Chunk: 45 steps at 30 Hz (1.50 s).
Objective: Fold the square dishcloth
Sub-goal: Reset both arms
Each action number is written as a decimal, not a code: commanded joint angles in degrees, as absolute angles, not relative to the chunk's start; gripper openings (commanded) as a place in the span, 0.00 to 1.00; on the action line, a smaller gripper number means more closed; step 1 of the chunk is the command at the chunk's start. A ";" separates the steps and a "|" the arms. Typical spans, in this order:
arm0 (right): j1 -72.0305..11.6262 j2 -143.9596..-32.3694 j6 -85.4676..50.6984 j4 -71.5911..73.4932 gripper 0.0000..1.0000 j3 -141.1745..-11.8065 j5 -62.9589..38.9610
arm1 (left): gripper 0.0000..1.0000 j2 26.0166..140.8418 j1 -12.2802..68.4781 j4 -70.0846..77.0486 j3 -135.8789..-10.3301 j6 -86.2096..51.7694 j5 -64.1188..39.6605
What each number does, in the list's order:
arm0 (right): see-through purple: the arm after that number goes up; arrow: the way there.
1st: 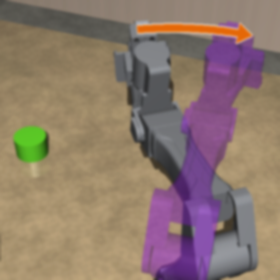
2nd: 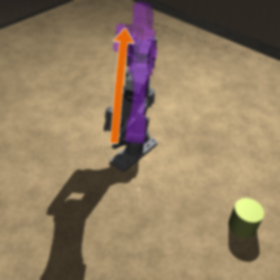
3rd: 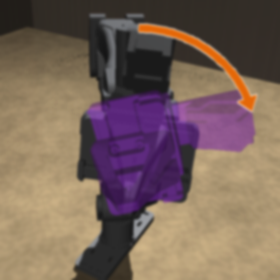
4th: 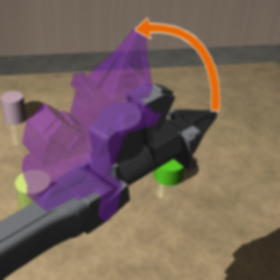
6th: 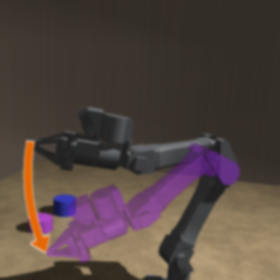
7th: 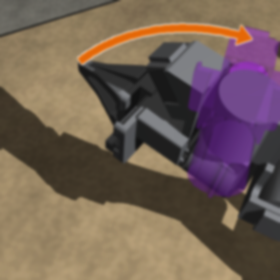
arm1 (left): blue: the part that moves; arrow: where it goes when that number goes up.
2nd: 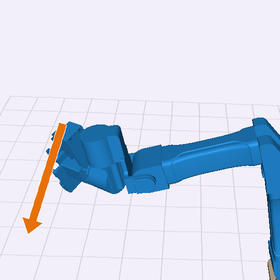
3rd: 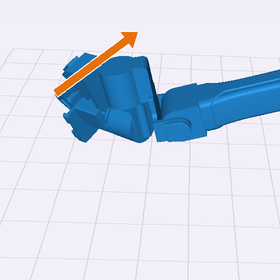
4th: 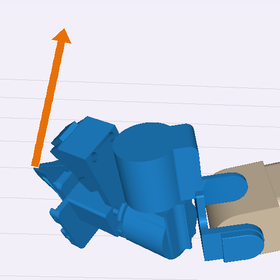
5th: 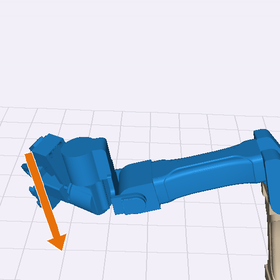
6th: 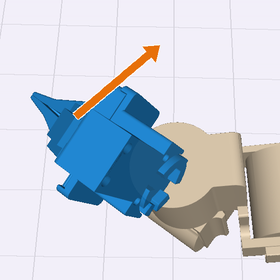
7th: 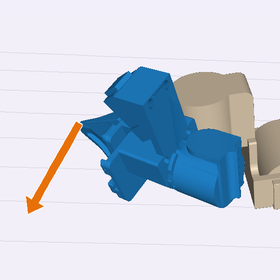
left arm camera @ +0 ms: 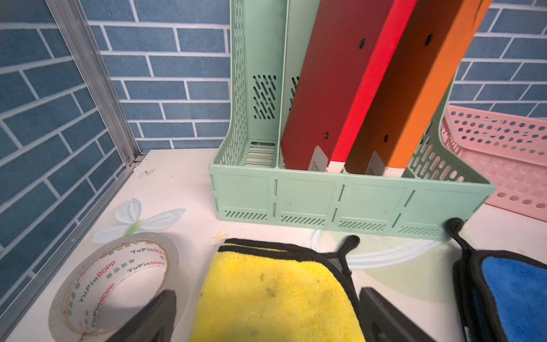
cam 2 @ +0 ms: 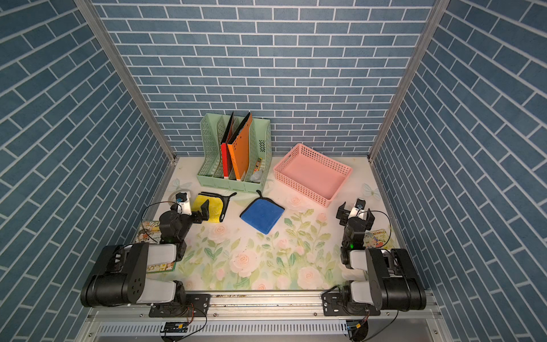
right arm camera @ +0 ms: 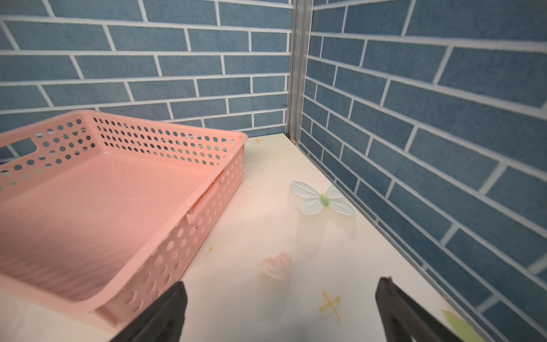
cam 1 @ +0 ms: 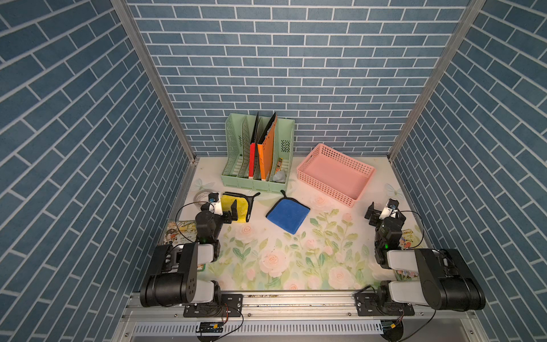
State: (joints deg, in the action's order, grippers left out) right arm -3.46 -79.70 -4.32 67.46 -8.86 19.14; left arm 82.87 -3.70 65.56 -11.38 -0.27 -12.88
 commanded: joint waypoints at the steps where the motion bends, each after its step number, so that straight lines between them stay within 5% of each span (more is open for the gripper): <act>1: -3.29 -82.96 -2.01 73.44 1.00 -10.37 13.62 | 1.00 87.45 -3.57 82.39 -8.41 -0.87 -13.04; 12: -3.38 -87.71 4.98 95.85 1.00 -0.78 -3.11 | 1.00 89.28 -3.06 105.44 3.33 -2.12 -6.95; 17: -3.26 -87.53 1.65 73.89 1.00 -11.98 4.53 | 1.00 86.57 -3.07 87.07 -4.41 -2.43 -6.70; 20: -3.01 -87.71 2.03 73.51 1.00 -12.58 2.64 | 1.00 86.77 0.09 74.40 -11.69 -0.14 -2.29; 45: -2.94 -87.57 2.29 74.10 1.00 -12.15 2.54 | 1.00 86.66 0.53 74.92 -11.42 0.45 -1.95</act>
